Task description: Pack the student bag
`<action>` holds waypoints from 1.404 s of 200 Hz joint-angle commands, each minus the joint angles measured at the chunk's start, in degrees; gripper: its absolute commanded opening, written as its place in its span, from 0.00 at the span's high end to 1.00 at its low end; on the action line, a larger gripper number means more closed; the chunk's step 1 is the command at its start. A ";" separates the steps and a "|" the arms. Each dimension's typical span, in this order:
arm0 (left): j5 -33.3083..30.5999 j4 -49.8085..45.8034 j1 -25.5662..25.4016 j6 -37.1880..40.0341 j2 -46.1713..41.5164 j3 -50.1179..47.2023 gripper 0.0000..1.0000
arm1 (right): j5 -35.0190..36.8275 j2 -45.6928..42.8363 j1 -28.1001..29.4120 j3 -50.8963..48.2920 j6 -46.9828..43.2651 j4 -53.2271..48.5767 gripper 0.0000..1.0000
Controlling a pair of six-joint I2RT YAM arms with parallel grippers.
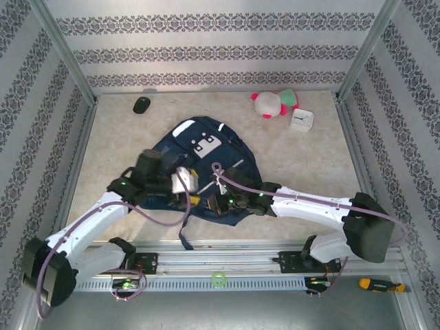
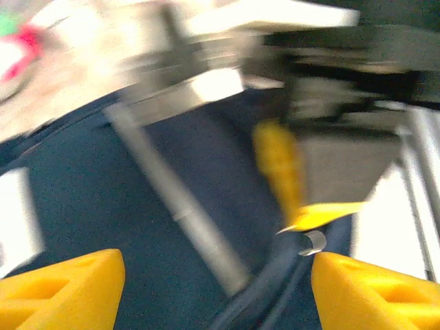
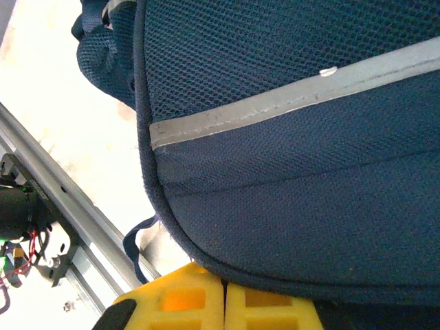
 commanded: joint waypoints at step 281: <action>1.21 10.78 -1.88 -12.24 6.16 -2.39 0.98 | -2.79 -15.18 -3.73 -0.66 -8.95 -5.56 0.63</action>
